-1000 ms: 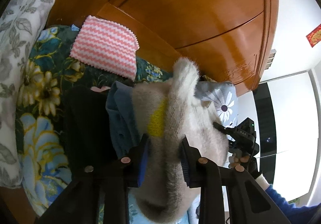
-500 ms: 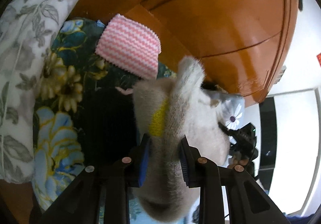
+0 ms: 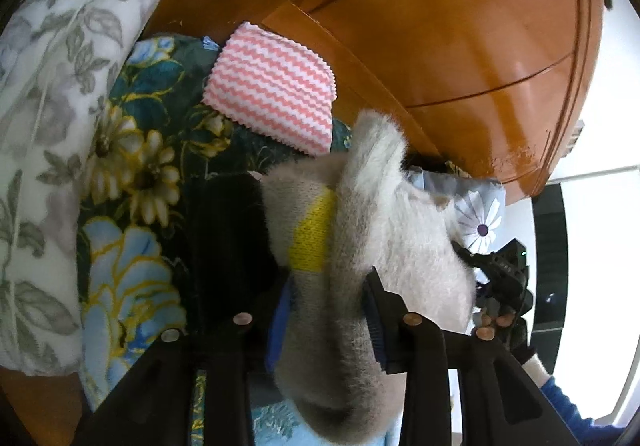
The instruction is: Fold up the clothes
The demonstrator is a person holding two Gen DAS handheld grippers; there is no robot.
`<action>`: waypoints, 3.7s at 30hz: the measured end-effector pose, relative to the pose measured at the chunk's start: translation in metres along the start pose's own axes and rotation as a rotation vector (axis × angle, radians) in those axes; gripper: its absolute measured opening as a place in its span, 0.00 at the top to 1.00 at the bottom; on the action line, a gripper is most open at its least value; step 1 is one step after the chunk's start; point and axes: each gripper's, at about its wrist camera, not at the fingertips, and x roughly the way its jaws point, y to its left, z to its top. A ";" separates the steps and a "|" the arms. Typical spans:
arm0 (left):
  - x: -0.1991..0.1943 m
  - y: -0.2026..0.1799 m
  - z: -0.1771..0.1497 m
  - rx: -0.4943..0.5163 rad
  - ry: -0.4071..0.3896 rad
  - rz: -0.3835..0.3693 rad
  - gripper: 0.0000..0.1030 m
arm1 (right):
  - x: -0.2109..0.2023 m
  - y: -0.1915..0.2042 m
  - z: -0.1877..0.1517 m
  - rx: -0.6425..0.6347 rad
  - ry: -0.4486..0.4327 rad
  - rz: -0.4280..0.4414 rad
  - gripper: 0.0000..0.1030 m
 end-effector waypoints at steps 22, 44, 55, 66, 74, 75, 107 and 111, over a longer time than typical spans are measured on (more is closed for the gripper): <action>-0.003 -0.115 -0.027 0.422 -0.032 0.218 0.42 | -0.035 0.111 -0.084 -0.393 -0.095 -0.244 0.51; 0.022 -0.122 -0.053 0.484 -0.017 0.321 0.32 | -0.024 0.125 -0.134 -0.420 -0.141 -0.302 0.46; 0.002 -0.138 -0.094 0.552 -0.038 0.288 0.00 | -0.039 0.102 -0.201 -0.315 -0.138 -0.307 0.21; -0.028 -0.153 -0.131 0.601 -0.124 0.245 0.00 | -0.045 0.096 -0.242 -0.342 -0.163 -0.385 0.21; -0.021 -0.149 -0.157 0.618 -0.115 0.393 0.00 | -0.045 0.092 -0.272 -0.376 -0.185 -0.447 0.21; -0.020 -0.148 -0.160 0.620 -0.114 0.412 0.00 | -0.043 0.091 -0.275 -0.376 -0.181 -0.451 0.21; 0.058 -0.095 -0.165 0.550 -0.112 0.624 0.00 | 0.014 0.052 -0.243 -0.407 -0.049 -0.510 0.21; 0.062 -0.091 -0.166 0.540 -0.131 0.640 0.00 | 0.021 0.049 -0.235 -0.430 -0.024 -0.514 0.21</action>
